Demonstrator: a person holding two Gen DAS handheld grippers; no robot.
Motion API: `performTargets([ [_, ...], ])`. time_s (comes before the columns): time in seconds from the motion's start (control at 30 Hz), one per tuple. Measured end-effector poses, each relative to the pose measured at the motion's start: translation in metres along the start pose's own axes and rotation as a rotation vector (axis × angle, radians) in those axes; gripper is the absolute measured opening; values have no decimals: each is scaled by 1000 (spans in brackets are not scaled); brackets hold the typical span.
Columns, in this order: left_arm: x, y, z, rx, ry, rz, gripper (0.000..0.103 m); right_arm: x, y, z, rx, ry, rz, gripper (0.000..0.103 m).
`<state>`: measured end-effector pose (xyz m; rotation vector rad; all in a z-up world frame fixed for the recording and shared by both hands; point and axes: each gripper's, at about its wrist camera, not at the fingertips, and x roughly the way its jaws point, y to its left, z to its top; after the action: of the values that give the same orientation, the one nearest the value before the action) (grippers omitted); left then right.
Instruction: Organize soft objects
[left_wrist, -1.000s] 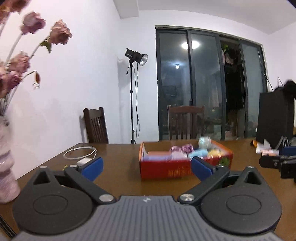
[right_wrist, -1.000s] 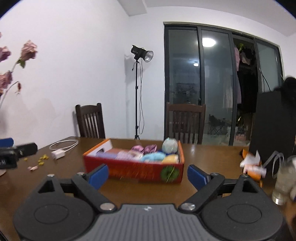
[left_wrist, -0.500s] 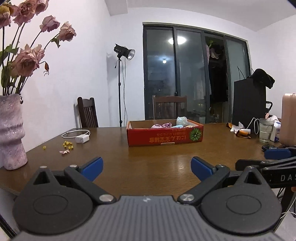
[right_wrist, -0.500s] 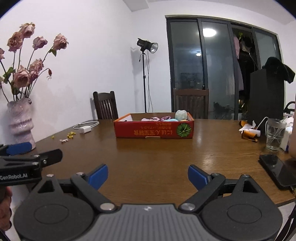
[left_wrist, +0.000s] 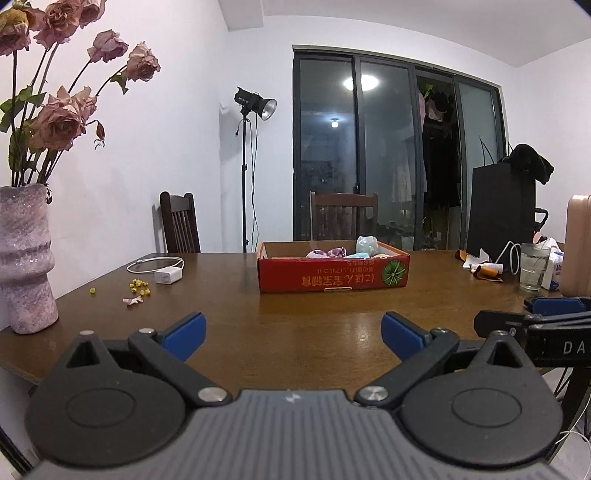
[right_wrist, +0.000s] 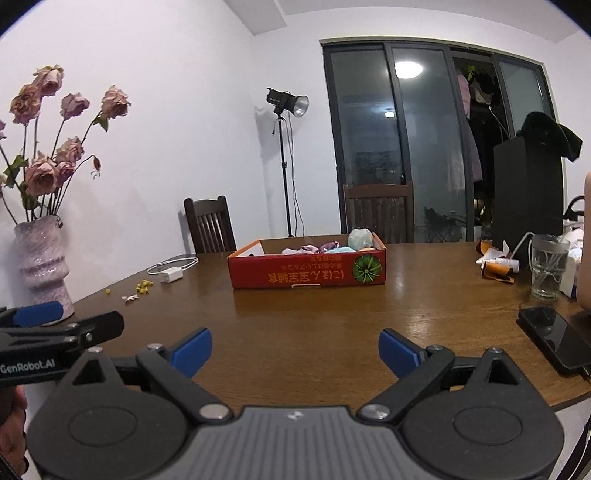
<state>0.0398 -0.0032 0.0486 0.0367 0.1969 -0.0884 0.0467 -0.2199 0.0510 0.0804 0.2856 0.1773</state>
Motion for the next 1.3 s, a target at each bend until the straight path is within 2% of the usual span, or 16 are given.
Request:
performTargets([
  [1.3, -3, 0, 0, -3, -27, 17, 103, 2, 6, -3, -19, -1, 16, 98],
])
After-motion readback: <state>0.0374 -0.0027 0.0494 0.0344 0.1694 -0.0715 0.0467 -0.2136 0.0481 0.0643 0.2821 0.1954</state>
